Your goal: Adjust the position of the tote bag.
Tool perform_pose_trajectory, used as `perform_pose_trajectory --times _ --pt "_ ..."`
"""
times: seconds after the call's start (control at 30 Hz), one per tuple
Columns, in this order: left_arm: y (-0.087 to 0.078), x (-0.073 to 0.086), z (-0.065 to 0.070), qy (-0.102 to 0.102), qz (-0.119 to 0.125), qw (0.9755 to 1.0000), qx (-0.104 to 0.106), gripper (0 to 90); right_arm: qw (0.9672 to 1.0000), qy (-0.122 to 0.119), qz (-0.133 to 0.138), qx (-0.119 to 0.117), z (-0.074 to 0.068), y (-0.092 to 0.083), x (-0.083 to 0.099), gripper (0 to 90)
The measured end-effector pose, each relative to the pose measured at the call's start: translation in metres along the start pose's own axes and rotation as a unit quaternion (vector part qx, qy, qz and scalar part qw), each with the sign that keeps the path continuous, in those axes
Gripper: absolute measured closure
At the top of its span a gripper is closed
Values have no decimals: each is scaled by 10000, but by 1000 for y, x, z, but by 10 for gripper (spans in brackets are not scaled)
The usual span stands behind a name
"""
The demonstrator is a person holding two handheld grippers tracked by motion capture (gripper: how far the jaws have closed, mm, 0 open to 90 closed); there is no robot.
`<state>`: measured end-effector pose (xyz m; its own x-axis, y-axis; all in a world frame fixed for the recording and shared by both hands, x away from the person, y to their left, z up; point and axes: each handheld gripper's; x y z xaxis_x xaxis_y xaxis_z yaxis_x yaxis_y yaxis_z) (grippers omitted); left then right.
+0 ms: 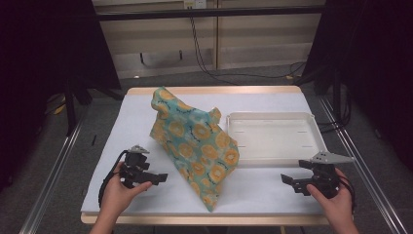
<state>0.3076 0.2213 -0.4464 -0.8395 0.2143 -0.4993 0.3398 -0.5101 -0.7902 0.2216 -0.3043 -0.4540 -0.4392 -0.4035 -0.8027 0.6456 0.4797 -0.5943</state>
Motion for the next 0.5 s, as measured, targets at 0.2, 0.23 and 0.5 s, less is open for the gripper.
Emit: perform_pose_trajectory --times 0.2,0.23,0.5 --pt "-6 -5 3 3 -50 10000 10 108 10000 -34 54 26 0 -1 -1 80" --pt "-7 -7 5 -32 -24 10000 7 108 10000 -23 24 52 1 -1 -2 80" --pt "-30 -23 15 -107 -40 9999 50 105 9996 -262 70 87 -3 1 -10 80"
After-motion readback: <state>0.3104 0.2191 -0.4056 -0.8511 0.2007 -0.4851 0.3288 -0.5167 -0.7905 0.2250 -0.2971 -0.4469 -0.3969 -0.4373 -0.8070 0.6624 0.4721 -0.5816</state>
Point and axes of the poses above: each handheld gripper's, and its own axes: y roughly forward along the jaws, x roughly out of its underside, z roughly to its right, and after that the axes turned 15 degrees about -y, right-handed
